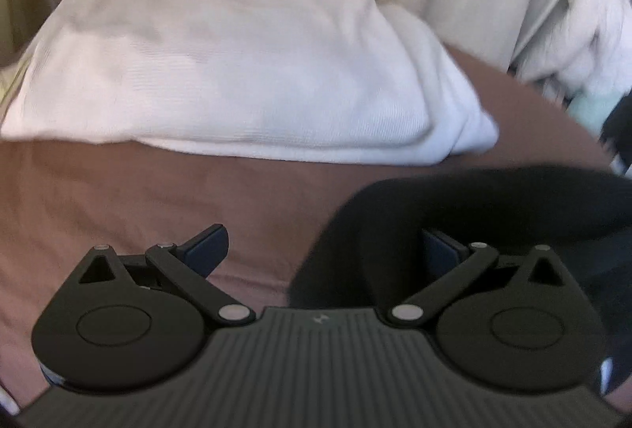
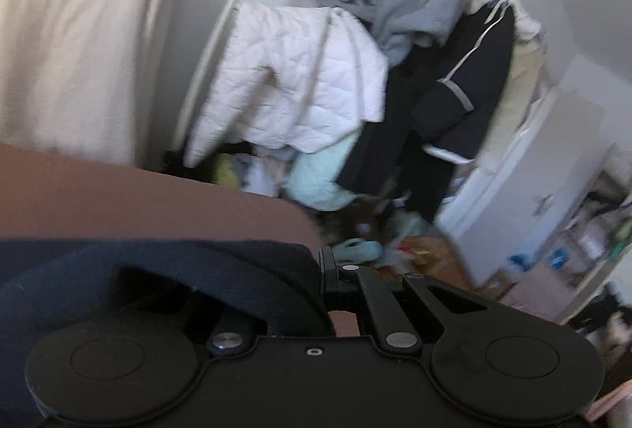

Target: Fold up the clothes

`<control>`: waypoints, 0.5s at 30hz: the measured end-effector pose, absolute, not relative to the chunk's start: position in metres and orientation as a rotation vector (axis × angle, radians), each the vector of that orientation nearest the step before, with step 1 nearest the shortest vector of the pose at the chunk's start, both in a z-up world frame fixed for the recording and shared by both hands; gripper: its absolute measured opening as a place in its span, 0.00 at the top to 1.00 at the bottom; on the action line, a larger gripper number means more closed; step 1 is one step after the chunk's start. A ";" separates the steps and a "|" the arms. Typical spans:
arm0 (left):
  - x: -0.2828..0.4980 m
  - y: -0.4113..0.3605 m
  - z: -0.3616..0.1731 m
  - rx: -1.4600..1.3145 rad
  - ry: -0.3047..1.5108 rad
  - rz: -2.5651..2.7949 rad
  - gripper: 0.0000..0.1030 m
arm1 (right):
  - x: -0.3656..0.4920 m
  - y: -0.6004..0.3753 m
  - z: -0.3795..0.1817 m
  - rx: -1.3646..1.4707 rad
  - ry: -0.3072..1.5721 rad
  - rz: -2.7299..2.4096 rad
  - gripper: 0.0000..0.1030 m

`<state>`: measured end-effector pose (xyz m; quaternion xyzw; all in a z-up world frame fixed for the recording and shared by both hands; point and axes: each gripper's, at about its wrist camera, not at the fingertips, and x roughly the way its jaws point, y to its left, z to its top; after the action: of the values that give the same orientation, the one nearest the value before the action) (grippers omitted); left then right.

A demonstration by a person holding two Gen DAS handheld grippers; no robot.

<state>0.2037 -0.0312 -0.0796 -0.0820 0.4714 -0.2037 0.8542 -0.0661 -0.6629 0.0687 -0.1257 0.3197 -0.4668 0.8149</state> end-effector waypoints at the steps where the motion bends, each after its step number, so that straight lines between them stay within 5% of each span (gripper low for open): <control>1: 0.206 -0.033 -0.086 -0.172 1.030 -0.445 0.00 | -0.066 -0.666 0.068 -0.286 0.692 -1.023 0.94; 8: 0.220 -0.058 -0.138 -0.318 1.229 -0.527 0.03 | -0.067 -0.681 0.055 -0.165 0.770 -1.050 0.94; 9: 0.216 -0.064 -0.135 -0.281 1.185 -0.530 0.23 | -0.068 -0.680 0.051 -0.164 0.781 -1.040 0.94; 11: 0.205 -0.080 -0.124 -0.189 1.123 -0.574 0.44 | -0.071 -0.676 0.045 -0.147 0.789 -1.032 0.94; 15: 0.165 -0.092 -0.080 -0.018 0.897 -0.518 0.53 | -0.084 -0.672 0.039 -0.095 0.783 -1.030 0.94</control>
<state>0.1648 -0.0918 -0.0805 -0.0088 0.4287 -0.2474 0.8689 -0.0839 -0.6718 0.0387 -0.0441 0.3647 -0.4797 0.7968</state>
